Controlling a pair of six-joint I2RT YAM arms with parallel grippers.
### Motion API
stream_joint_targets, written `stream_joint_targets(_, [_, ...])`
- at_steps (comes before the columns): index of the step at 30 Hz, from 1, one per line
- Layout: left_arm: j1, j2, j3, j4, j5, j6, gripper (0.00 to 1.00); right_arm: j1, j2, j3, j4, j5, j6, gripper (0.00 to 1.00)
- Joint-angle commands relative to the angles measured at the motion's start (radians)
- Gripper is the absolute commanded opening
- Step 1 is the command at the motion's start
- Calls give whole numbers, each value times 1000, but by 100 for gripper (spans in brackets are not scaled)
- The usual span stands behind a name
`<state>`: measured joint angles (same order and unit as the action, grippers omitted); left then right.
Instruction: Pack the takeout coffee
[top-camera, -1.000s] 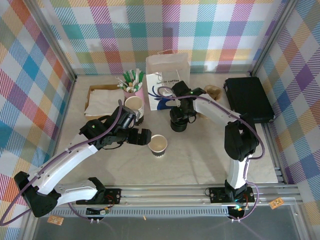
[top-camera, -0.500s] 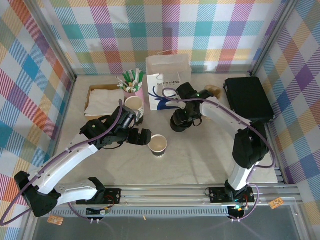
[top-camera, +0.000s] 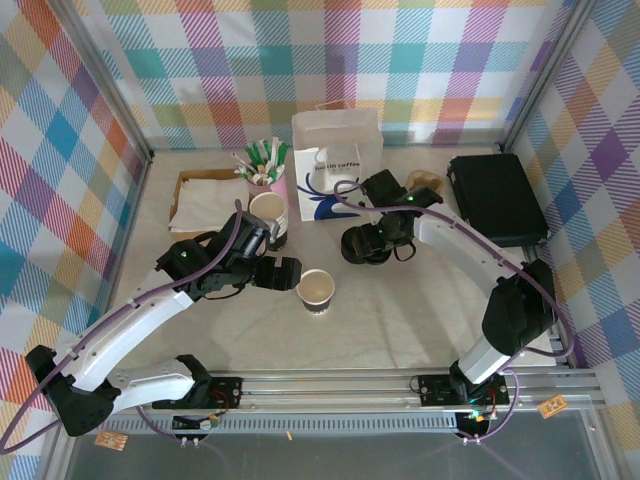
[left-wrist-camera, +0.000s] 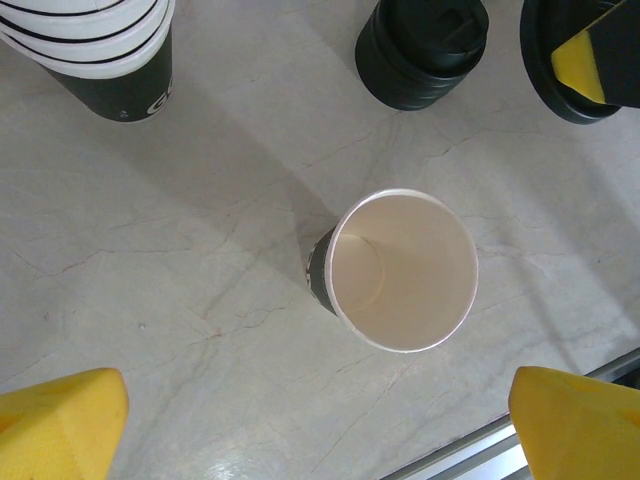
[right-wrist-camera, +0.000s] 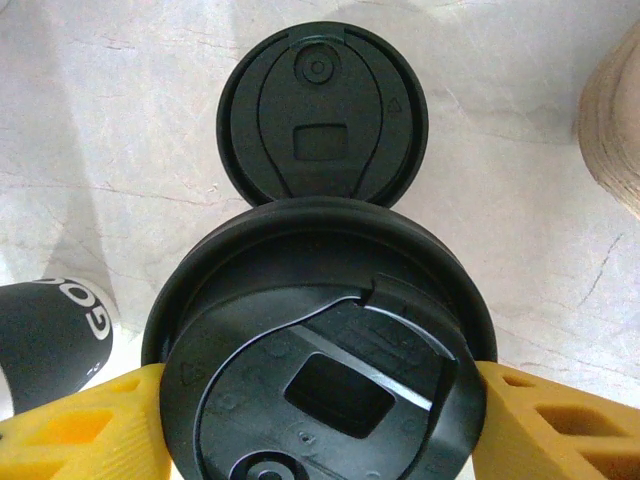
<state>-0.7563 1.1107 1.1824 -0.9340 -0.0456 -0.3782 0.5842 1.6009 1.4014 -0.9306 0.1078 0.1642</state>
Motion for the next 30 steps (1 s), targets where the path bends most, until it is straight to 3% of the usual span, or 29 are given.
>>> stream_joint_targets(1, [-7, -21, -7, 15, -13, -15, 97, 12, -55, -4, -55, -26, 17, 64])
stream_joint_targets(16, [-7, -65, -10, -120, -91, -127, 96, 129, -154, 151, -246, -82, 52, 63])
stream_joint_targets(30, [-5, -180, -79, -180, -176, -212, 95, 237, -84, 289, -306, -112, 57, 64])
